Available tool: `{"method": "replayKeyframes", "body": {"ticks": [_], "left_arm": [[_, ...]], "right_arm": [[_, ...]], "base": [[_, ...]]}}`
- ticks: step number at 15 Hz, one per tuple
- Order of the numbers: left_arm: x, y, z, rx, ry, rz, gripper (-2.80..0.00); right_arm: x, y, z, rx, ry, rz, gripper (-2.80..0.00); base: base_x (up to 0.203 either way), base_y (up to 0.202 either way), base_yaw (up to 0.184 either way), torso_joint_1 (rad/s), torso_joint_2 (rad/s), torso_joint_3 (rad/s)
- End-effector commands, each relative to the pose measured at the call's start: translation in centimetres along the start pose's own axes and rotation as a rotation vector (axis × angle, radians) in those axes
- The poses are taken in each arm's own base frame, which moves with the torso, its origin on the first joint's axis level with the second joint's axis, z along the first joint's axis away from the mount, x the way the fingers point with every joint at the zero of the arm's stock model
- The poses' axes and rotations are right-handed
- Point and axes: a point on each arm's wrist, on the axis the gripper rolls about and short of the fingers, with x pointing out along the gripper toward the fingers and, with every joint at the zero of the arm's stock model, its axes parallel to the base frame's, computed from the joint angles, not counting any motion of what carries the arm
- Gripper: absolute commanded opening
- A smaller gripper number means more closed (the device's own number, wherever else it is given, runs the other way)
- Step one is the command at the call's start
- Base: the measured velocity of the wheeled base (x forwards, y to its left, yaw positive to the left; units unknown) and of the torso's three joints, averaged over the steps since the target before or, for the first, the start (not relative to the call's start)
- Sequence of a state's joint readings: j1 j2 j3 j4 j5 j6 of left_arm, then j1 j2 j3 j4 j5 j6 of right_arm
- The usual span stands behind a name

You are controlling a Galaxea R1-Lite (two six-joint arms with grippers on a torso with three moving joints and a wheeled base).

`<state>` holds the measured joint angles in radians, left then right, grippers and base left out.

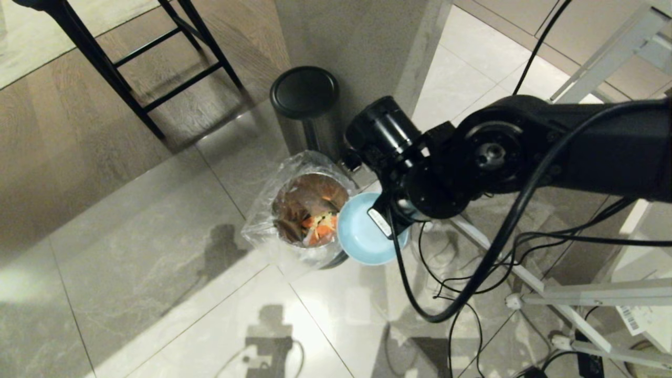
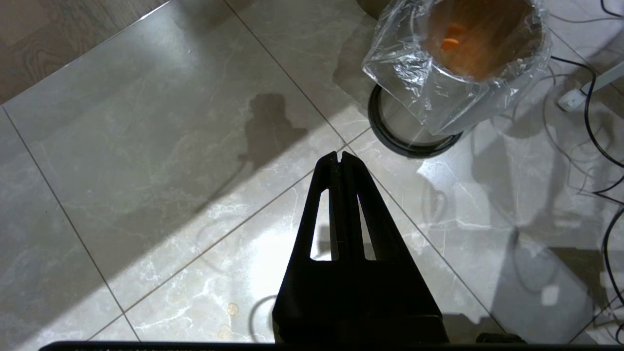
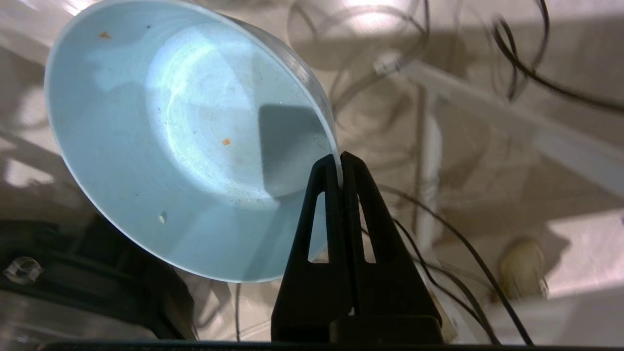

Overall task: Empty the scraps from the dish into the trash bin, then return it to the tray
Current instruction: Put the bowl back to the table

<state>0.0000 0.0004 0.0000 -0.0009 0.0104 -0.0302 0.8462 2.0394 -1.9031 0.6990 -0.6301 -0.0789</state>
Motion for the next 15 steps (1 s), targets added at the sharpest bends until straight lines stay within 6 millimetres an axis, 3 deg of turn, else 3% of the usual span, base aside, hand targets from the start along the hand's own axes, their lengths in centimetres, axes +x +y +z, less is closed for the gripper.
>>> {"method": "replayKeyframes", "body": {"ticks": [1, 8, 15], "left_arm": [[0.0, 0.0, 0.0, 0.0, 0.0, 0.0, -2.8], [0.0, 0.0, 0.0, 0.0, 0.0, 0.0, -2.8], [0.0, 0.0, 0.0, 0.0, 0.0, 0.0, -2.8]], "right_arm": [[-1.1, -2.0, -0.5, 0.024, 0.005, -0.021, -2.8], [0.4, -8.5, -3.1, 0.201, 0.101, -0.143, -2.8], [1.6, -10.5, -3.8, 0.331, 0.125, -0.194, -2.8]], "base": [[0.0, 0.0, 0.0, 0.0, 0.0, 0.0], [0.0, 0.0, 0.0, 0.0, 0.0, 0.0], [0.0, 0.0, 0.0, 0.0, 0.0, 0.0]]}}
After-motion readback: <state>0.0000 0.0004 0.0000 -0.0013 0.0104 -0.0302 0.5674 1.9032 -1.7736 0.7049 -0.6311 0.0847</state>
